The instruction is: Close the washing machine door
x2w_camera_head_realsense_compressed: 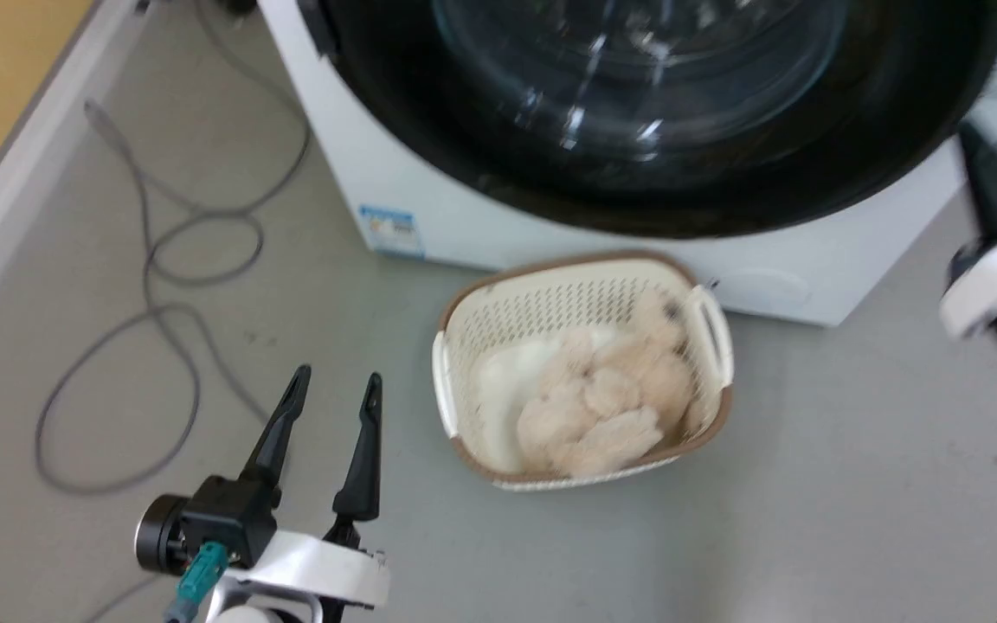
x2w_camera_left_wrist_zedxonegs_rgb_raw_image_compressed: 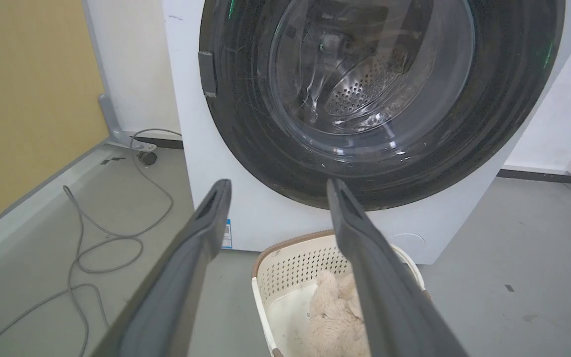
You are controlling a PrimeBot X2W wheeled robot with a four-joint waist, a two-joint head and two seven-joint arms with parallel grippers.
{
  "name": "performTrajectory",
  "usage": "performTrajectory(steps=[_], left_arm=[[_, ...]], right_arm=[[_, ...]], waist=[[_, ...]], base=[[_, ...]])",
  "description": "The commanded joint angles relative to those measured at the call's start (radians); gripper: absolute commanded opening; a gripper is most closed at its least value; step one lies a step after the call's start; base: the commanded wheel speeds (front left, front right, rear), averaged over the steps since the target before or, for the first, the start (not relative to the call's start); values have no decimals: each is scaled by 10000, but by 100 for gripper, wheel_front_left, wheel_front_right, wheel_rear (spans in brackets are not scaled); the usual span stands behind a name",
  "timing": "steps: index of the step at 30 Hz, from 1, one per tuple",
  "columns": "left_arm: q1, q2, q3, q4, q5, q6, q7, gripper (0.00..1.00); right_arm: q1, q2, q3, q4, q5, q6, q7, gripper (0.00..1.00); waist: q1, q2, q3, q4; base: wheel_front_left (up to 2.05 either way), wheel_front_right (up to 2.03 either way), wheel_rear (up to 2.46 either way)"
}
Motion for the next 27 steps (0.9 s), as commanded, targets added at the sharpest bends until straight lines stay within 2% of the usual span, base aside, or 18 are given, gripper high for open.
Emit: performTrajectory(steps=[1,10,15,26,27], left_arm=[[173,-6,77,31,92,-26,-43,100],[727,-6,393,92,230,-112,-43,100],[1001,-6,540,53,273,-112,-43,100],[1450,-6,648,185,328,-38,-44,100],[1471,-6,654,217,338,-27,-44,100]], right_arm=[[465,136,67,-224,50,-13,-79,0],[2653,515,-153,-1969,-376,-13,-113,0],[4005,1062,-654,-3265,-662,-13,-114,0],[7128,2632,-2449,-5872,-1496,-13,-115,0],[7337,2776,-2570,-6036,-1570,-13,-115,16]], waist=[[0,0,-726,-518],[0,0,-1840,-1260],[0,0,-2265,-1633],[0,0,-2699,-2055],[0,0,-2713,-2076]], base=[[0,0,0],[0,0,0],[0,0,0],[0,0,0],[0,0,0]])
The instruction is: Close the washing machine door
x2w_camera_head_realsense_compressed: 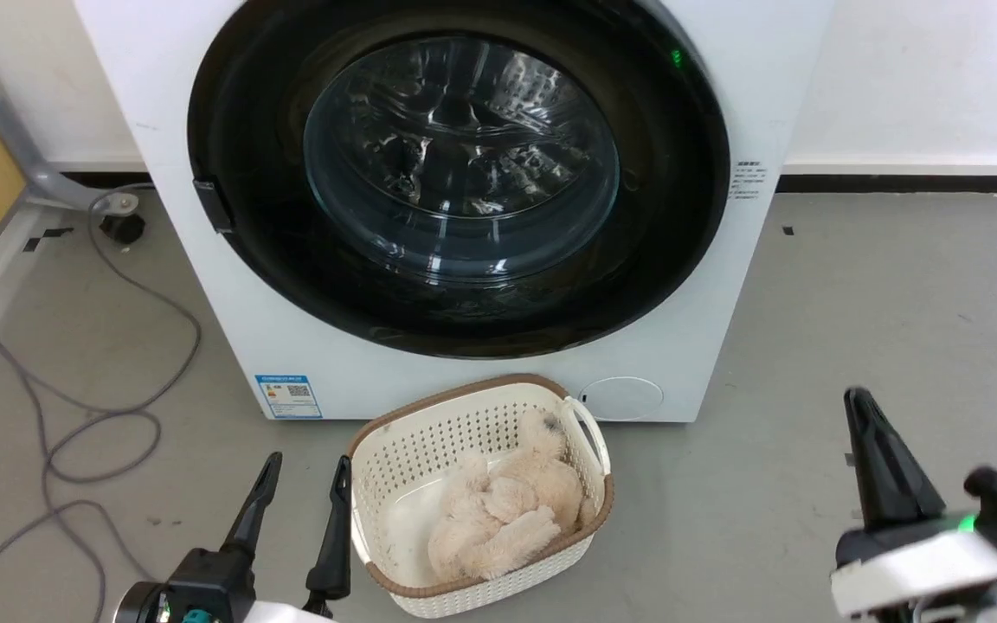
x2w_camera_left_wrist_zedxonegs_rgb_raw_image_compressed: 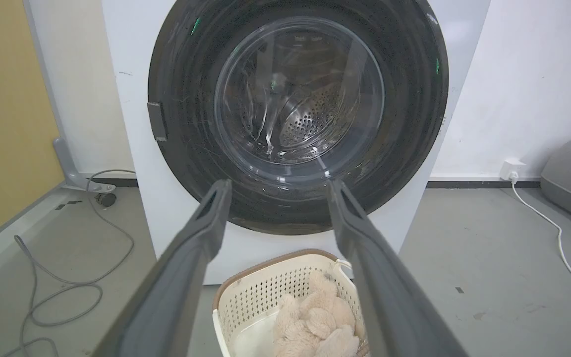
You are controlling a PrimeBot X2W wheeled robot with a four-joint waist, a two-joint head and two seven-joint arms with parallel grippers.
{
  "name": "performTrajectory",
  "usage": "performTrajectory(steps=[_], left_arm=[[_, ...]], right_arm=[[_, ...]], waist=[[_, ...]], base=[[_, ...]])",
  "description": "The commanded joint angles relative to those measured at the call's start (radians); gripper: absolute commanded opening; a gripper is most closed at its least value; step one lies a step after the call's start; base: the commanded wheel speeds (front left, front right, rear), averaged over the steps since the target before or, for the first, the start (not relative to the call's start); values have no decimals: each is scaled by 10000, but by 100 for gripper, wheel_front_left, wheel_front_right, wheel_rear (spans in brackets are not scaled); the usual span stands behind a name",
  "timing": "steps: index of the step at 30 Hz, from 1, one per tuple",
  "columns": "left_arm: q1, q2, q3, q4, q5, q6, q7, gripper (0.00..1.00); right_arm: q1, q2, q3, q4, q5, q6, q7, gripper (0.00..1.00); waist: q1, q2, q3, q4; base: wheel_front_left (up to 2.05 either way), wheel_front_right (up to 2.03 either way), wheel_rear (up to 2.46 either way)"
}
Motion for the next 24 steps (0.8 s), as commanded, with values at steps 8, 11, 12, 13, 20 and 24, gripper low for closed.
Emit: performTrajectory(steps=[8,11,12,13,20,24], left_arm=[[254,3,-60,460,77,199,-44,100],[343,3,-120,557,7,297,-44,100],[373,3,-139,577,-9,322,-44,100],[401,3,-154,589,-18,340,-44,100],[526,3,-200,665,-117,471,-44,100],[520,3,-186,665,-184,643,-44,100]], right_arm=[[1167,729,-357,-740,-656,-9,-43,100],[1381,834,-414,-786,-847,-9,-43,100],[1445,857,-440,-765,-903,-9,-43,100],[1501,871,-454,-726,-975,-9,-43,100],[1669,949,-413,-511,-1180,-9,-43,100],[1670,983,-370,-451,-1190,-9,-43,100]], waist=[[1,0,-167,-91],[1,0,-218,-96],[1,0,-230,-97],[1,0,-241,-97],[1,0,-287,-77],[1,0,-283,-75]], base=[[0,0,0],[0,0,0],[0,0,0],[0,0,0],[0,0,0],[0,0,0]])
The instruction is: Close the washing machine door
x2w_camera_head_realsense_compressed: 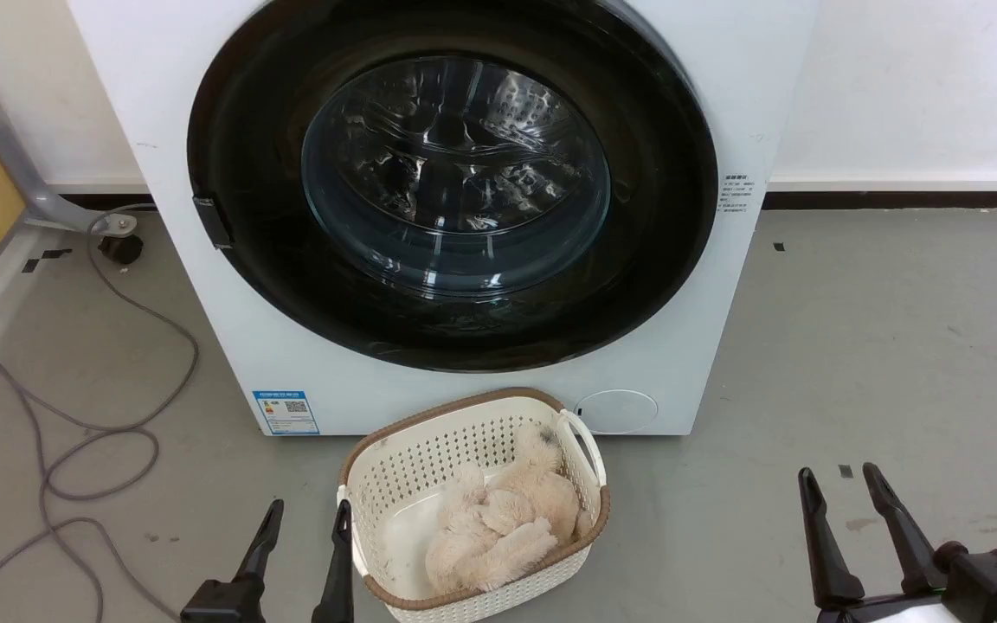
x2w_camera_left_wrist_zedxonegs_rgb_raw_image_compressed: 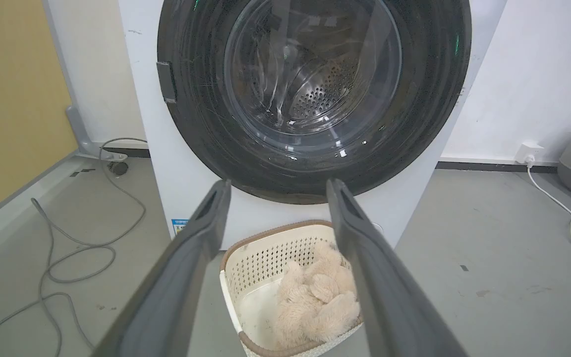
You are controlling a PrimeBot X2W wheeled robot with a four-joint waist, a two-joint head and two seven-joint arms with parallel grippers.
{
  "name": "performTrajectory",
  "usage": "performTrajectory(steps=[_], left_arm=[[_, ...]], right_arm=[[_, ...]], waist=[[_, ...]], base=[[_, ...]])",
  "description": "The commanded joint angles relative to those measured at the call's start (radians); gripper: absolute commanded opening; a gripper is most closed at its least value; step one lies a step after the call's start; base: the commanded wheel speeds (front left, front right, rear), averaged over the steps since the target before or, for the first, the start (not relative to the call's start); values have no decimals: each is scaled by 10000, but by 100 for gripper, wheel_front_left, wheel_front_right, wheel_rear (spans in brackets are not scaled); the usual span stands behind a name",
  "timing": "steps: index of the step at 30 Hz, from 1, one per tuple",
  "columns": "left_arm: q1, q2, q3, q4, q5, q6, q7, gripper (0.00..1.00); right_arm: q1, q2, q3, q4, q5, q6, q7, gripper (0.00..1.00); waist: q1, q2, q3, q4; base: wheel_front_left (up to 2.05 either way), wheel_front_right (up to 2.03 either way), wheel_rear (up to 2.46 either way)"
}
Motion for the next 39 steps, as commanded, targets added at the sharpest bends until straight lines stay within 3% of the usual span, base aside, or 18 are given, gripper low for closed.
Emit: performTrajectory(steps=[1,5,6,39], left_arm=[[94,3,15,14,-24,48,-44,100],[79,3,37,35,-169,129,-44,100],[0,-2,10,30,-197,73,1,0],[-242,-1,149,-261,140,108,581,0]], right_arm=[[108,60,24,31,-23,-9,-43,100],[77,79,51,77,-12,-9,-43,100],[0,21,50,82,1,0,1,0],[-196,107,-1,-130,-485,-2,573,0]], waist=[[1,0,5,-1],[1,0,10,1],[1,0,12,5],[1,0,109,66]], base=[[0,0,0],[0,0,0],[0,0,0],[0,0,0]])
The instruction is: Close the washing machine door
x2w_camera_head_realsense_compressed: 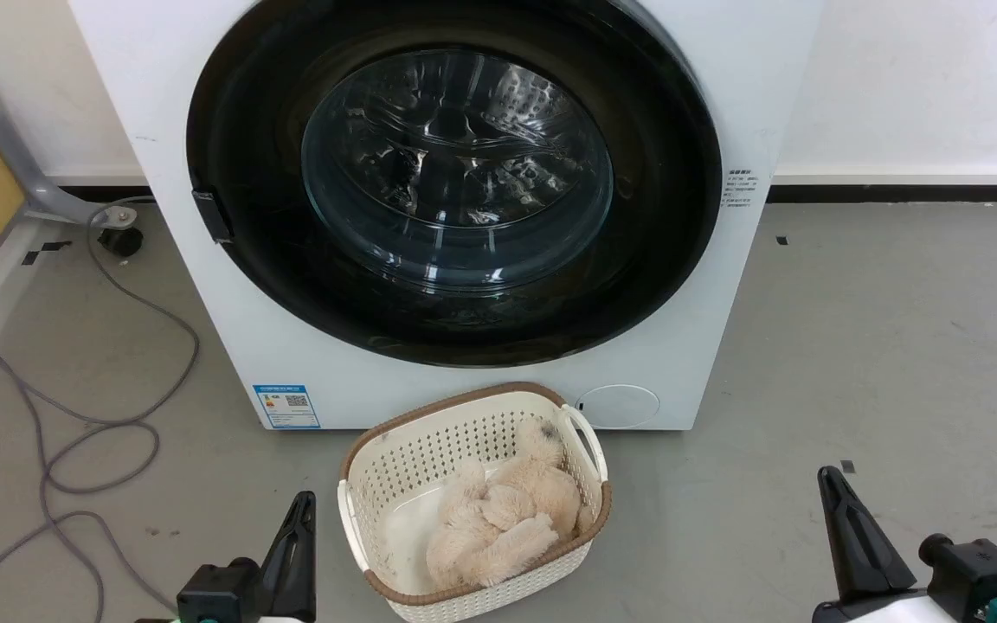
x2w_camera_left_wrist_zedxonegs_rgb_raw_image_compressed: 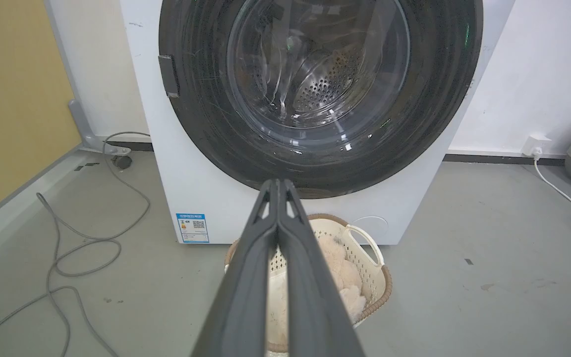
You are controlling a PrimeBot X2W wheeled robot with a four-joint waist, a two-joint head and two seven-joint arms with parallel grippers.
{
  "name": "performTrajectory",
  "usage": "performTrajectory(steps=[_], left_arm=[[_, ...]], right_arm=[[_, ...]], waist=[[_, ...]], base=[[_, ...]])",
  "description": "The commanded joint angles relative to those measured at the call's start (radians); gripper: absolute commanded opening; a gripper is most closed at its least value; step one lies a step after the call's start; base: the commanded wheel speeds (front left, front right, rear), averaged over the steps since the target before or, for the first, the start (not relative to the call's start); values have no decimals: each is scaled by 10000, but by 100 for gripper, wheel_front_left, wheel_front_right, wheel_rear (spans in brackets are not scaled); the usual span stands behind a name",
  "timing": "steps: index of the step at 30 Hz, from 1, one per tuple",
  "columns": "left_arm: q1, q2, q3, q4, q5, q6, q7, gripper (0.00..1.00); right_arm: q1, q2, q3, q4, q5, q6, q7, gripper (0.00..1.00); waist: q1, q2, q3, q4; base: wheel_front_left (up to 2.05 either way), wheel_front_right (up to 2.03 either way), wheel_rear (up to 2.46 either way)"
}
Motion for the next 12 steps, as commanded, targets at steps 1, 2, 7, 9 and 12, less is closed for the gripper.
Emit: performTrajectory(steps=[1,2,7,9,12], left_arm=[[-146,1,28,-66,87,42,51,0],[-155,1,34,-77,100,44,71,0],[-198,1,63,-130,161,52,174,0],[-216,1,74,-151,186,55,215,0],[-242,1,92,-183,223,60,276,0]], right_arm=[[-153,72,-8,-79,-131,-2,63,0],[-160,75,-10,-87,-149,-2,83,0],[-195,91,-17,-126,-236,-3,186,0],[-209,97,-21,-142,-272,-3,227,0],[-230,107,-25,-166,-324,-3,289,0]], waist=[[0,-1,4,3],[0,-1,8,5],[0,-1,25,16],[0,-1,31,20],[0,-1,41,27]], base=[[0,0,0],[0,0,0],[0,0,0],[0,0,0],[0,0,0]])
